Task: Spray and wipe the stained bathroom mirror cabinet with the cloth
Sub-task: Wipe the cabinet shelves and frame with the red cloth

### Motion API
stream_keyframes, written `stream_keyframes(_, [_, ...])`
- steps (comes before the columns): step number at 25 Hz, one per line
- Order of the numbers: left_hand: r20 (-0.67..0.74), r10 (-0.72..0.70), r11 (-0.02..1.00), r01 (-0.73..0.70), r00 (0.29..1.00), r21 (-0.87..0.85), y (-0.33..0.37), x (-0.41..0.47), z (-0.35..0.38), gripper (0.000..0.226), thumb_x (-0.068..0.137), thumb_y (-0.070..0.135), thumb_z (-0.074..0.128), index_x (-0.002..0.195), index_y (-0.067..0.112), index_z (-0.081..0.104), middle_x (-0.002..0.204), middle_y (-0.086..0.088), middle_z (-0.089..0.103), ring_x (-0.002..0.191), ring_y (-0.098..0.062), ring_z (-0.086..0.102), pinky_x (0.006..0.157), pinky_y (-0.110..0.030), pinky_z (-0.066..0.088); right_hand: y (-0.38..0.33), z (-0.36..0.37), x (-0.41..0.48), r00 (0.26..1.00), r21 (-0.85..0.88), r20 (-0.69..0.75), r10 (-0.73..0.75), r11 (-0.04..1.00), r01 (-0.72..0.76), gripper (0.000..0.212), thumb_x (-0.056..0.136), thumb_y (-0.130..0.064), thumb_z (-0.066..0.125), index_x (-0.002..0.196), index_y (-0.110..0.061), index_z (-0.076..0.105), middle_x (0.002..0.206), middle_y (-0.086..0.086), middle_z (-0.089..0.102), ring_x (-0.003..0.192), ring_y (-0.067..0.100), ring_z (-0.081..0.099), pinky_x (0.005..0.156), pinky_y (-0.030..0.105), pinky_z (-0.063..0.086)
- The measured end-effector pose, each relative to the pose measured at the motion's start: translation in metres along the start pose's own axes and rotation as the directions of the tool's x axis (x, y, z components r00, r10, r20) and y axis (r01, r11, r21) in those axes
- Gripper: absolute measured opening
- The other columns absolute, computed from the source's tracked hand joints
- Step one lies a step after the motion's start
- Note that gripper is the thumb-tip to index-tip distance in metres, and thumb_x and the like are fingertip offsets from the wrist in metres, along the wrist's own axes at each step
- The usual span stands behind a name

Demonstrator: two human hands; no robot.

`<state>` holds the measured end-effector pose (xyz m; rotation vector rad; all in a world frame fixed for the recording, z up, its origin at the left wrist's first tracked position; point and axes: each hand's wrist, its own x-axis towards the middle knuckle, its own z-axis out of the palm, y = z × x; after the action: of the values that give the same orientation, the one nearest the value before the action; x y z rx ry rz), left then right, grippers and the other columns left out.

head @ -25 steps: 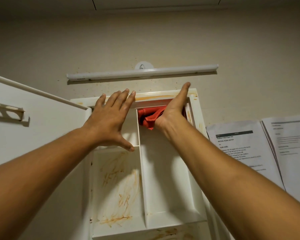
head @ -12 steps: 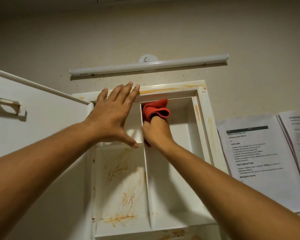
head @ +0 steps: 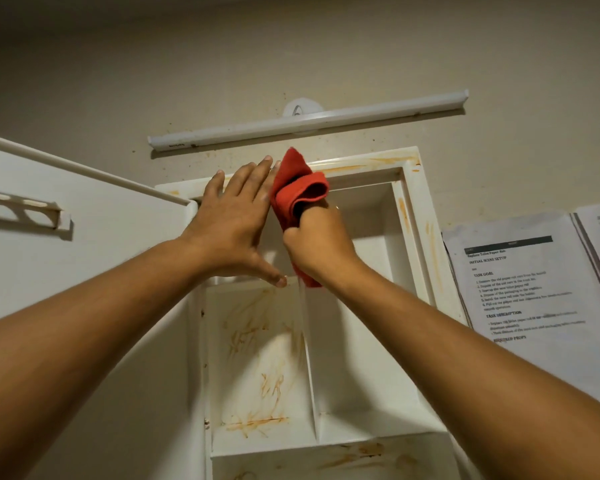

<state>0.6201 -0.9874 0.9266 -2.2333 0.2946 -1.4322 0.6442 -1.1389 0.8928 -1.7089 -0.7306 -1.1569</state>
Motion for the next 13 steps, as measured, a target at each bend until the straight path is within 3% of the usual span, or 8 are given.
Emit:
stream_keyframes(3, [0.002, 0.004, 1.0, -0.004, 1.0, -0.006, -0.002, -0.001, -0.001, 0.161, 0.05, 0.096, 0.067, 0.16, 0.021, -0.024, 0.171, -0.003, -0.022, 0.158, -0.024, -0.015, 0.126, -0.06, 0.004, 0.007, 0.014, -0.003, 0.993, 0.116, -0.115, 0.028, 0.993, -0.014, 0.029, 0.085, 0.001, 0.066, 0.111, -0.012, 0.067, 0.092, 0.001, 0.063, 0.081, 0.019, 0.063, 0.066, 0.03, 0.052])
stream_keyframes(6, [0.005, 0.003, 1.0, -0.003, 1.0, -0.006, 0.0, -0.002, -0.002, 0.161, 0.051, 0.094, 0.068, 0.158, 0.024, -0.029, 0.17, -0.004, -0.024, 0.158, -0.025, -0.016, 0.126, -0.06, 0.004, 0.033, 0.026, -0.015, 0.95, 0.229, -0.159, 0.27, 0.946, -0.231, 0.029, 0.09, -0.003, 0.066, 0.117, -0.013, 0.065, 0.084, -0.006, 0.058, 0.069, 0.01, 0.058, 0.053, 0.018, 0.043])
stream_keyframes(8, [0.003, 0.001, 1.0, -0.001, 1.0, 0.002, 0.0, -0.001, 0.0, 0.161, 0.05, 0.095, 0.068, 0.158, 0.024, -0.029, 0.17, -0.003, -0.024, 0.158, -0.026, -0.015, 0.126, -0.06, 0.003, 0.046, 0.031, -0.014, 0.957, 0.118, -0.11, 0.269, 0.96, -0.256, 0.033, 0.088, -0.007, 0.067, 0.119, -0.017, 0.062, 0.089, -0.003, 0.057, 0.073, 0.018, 0.059, 0.054, 0.023, 0.043])
stream_keyframes(11, [-0.022, 0.005, 1.0, -0.005, 1.0, -0.004, -0.004, 0.001, 0.004, 0.161, 0.049, 0.096, 0.067, 0.159, 0.025, -0.027, 0.17, -0.002, -0.024, 0.158, -0.025, -0.016, 0.126, -0.059, 0.002, 0.048, 0.025, 0.006, 0.973, 0.076, -0.108, 0.206, 0.977, -0.199, 0.008, 0.094, -0.024, 0.063, 0.099, -0.029, 0.062, 0.09, -0.003, 0.061, 0.082, 0.027, 0.064, 0.075, 0.043, 0.059])
stream_keyframes(13, [-0.022, 0.012, 1.0, -0.012, 1.0, 0.002, -0.005, 0.002, 0.005, 0.161, 0.049, 0.097, 0.066, 0.158, 0.025, -0.027, 0.17, -0.002, -0.024, 0.158, -0.025, -0.015, 0.126, -0.059, 0.002, 0.05, 0.018, 0.01, 0.971, 0.042, -0.067, 0.23, 0.973, -0.227, 0.012, 0.098, -0.034, 0.055, 0.09, -0.03, 0.063, 0.091, -0.003, 0.066, 0.081, 0.026, 0.065, 0.083, 0.048, 0.059])
